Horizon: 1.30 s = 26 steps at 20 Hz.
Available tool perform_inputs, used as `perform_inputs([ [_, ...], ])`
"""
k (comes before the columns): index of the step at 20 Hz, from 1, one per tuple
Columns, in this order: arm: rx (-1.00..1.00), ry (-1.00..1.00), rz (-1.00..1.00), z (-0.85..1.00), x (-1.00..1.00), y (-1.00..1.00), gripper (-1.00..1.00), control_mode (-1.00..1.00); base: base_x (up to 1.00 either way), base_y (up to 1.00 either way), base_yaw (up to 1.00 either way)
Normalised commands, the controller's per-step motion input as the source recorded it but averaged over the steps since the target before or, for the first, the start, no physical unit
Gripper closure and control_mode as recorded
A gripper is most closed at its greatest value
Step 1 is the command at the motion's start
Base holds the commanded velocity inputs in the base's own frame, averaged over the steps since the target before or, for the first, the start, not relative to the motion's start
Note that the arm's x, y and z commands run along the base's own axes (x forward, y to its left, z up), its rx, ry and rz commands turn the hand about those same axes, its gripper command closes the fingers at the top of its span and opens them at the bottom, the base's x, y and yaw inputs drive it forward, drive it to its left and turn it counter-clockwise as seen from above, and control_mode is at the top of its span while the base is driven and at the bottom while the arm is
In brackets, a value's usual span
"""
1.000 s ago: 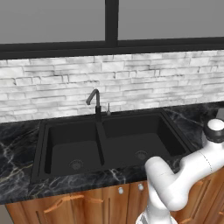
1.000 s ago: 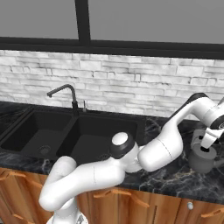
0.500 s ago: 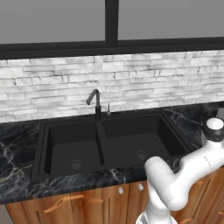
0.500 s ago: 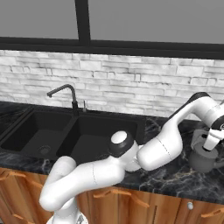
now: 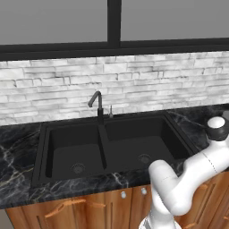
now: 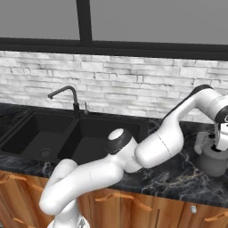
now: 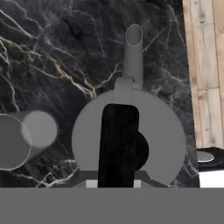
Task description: Place the kettle in the left basin and the glass cup in the right basin of the sink.
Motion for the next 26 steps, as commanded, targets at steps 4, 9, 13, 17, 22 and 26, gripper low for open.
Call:
perform_inputs([
  [4,-0.28,-0.15,0.26,0.06,-0.38,0.42,1.0,-1.0,0.0,0.0,0.0],
  [9,-0.26,-0.21,0.2,0.07,-0.36,0.51,1.0,-1.0,0.0,0.0,0.0],
  [13,-0.33,-0.29,0.17,-0.01,-0.41,0.53,1.0,-1.0,0.0,0.0,0.0],
  [17,-0.38,-0.28,0.16,-0.15,-0.48,0.52,1.0,-1.0,0.0,0.0,0.0],
  [22,-0.4,-0.25,0.23,-0.25,-0.43,0.58,1.0,-1.0,0.0,0.0,0.0],
  [26,-0.4,-0.2,0.22,-0.31,-0.35,0.62,1.0,-1.0,0.0,0.0,0.0],
])
